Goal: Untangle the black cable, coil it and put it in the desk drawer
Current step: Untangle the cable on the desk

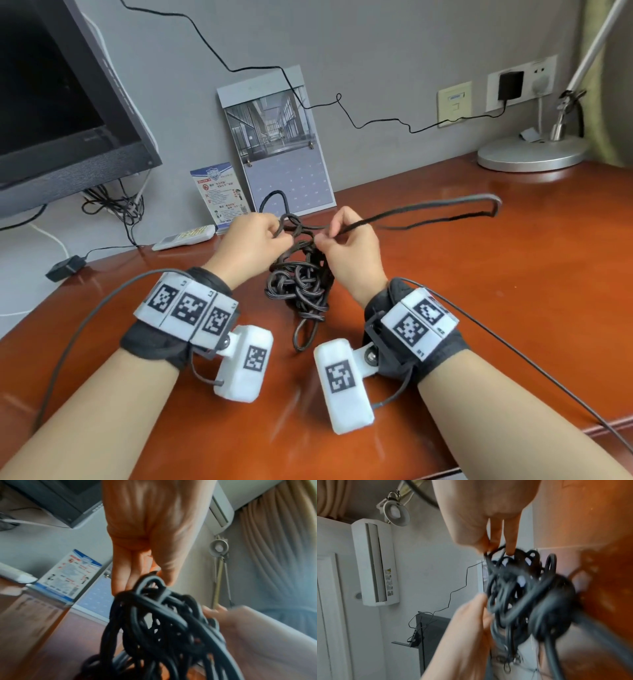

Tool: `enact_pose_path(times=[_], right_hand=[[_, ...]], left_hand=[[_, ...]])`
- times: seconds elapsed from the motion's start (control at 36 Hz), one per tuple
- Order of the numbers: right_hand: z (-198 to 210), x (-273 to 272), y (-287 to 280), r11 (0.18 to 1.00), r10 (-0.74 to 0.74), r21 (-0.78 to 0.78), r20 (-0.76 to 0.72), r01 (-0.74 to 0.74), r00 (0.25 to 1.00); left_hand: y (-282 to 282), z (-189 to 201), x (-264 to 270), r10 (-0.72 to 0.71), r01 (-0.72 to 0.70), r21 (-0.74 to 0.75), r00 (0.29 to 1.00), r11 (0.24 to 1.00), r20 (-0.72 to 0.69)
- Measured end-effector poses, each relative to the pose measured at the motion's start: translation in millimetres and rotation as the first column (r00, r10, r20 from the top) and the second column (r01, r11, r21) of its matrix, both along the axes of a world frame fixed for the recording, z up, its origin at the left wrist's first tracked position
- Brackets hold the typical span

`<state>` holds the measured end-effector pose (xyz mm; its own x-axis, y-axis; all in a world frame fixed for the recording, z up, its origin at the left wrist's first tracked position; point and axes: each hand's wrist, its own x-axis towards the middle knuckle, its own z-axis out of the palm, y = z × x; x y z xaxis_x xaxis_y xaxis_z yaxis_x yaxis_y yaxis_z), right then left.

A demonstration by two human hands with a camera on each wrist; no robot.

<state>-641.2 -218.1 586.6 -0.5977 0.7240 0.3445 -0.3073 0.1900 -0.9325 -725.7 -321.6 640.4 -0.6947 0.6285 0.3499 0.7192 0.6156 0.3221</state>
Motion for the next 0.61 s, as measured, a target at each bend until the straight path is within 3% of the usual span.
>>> enact_pose_path(times=[0.06,0.11,0.28,0.39,0.47,0.61], right_hand=[[1,1,7,0.988,-0.106,-0.120,-0.062,0.098,0.992],[2,4,20,0.964,-0.160,-0.230,-0.088,0.136,0.983],[7,7,37,0.907,-0.045,-0.420,-0.088,0.004,0.995],[8,11,47,0.779,-0.089,-0.627,-0.082,0.018,0.993],[3,16,62,0.633,-0.148,-0.774,-0.132,-0.009,0.980],[1,23,68,0.590,0.069,-0.805,-0.021,-0.058,0.997]], left_hand=[[-9,-3,-8,0.038,-0.038,0.021,0.999,0.999,0.036],[-20,-8,-15,0.073,-0.074,-0.022,0.997,0.997,-0.016],[-33,-14,-17,-0.022,0.023,-0.007,0.996,1.000,0.088],[-34,-17,-17,-0.112,0.084,0.116,0.960,0.990,0.257],[-35,-17,-16,-0.156,0.104,0.163,0.922,0.981,0.354],[-35,-17,-16,-0.186,0.095,0.216,0.872,0.972,0.453]])
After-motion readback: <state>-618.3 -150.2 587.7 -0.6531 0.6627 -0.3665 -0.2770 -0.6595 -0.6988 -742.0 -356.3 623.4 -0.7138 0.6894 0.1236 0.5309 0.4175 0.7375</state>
